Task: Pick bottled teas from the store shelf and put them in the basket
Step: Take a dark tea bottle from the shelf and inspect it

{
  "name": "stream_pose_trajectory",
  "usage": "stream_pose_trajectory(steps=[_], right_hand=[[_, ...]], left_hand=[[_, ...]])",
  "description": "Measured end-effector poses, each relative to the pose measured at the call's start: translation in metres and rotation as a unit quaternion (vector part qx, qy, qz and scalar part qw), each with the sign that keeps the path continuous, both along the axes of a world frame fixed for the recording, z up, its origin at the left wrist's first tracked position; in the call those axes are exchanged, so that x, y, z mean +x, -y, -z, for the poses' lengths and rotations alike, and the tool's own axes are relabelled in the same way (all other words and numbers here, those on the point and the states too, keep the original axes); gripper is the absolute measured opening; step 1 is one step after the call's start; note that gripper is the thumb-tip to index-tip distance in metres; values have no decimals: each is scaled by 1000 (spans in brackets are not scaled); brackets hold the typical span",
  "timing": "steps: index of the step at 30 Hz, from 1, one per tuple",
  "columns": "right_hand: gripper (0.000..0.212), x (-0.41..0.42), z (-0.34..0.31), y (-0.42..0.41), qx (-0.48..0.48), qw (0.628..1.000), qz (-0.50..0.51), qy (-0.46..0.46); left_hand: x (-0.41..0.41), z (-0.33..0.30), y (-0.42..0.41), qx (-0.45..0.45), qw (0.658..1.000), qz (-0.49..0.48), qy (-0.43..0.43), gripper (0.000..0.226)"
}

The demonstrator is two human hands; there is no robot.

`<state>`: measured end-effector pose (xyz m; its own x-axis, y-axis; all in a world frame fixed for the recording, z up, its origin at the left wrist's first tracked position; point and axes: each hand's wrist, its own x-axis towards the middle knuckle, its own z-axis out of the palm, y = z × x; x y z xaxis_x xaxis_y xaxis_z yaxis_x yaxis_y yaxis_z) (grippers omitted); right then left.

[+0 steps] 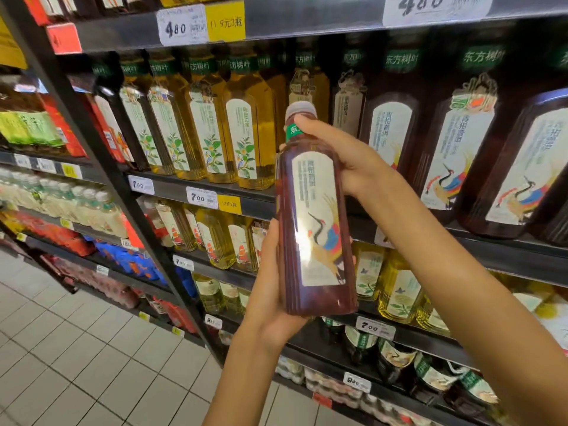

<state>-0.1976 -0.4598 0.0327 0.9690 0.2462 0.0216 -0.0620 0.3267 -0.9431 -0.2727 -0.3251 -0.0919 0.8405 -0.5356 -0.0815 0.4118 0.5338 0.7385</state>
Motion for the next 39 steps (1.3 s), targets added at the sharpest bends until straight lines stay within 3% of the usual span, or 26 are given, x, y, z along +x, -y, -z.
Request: stream_pose_trajectory(steps=[1, 3, 7, 11, 15, 22, 27, 30, 32, 36, 39], right_hand=[[14, -4, 0, 1, 0, 999, 10, 31], [13, -8, 5, 4, 7, 996, 18, 92], [25, -26, 11, 9, -44, 967, 58, 244], [32, -38, 12, 7, -72, 942, 101, 311], [32, -38, -1, 6, -84, 929, 161, 321], [17, -3, -46, 13, -243, 905, 253, 240], [37, 16, -51, 18, -286, 883, 311, 205], [33, 19, -60, 18, -303, 858, 340, 239], [27, 21, -62, 19, -315, 851, 344, 241], [35, 26, -54, 20, -371, 829, 339, 246], [32, 30, -48, 22, -414, 797, 360, 254]], left_hand=[[0, 4, 3, -13, 1000, 4, 9, 66], [2, 9, 3, 46, 997, -34, 58, 56], [15, 17, 5, 208, 961, -133, 128, 56], [22, 22, 10, 257, 917, -196, 232, 53], [24, 11, 11, 272, 879, -225, 321, 52], [61, -22, 34, 258, 892, -223, 296, 24], [84, -32, 39, 255, 878, -242, 324, 56], [96, -37, 42, 264, 866, -245, 347, 62], [104, -36, 47, 270, 865, -240, 348, 59], [118, -31, 56, 316, 859, -215, 340, 60], [128, -33, 56, 373, 838, -193, 349, 40]])
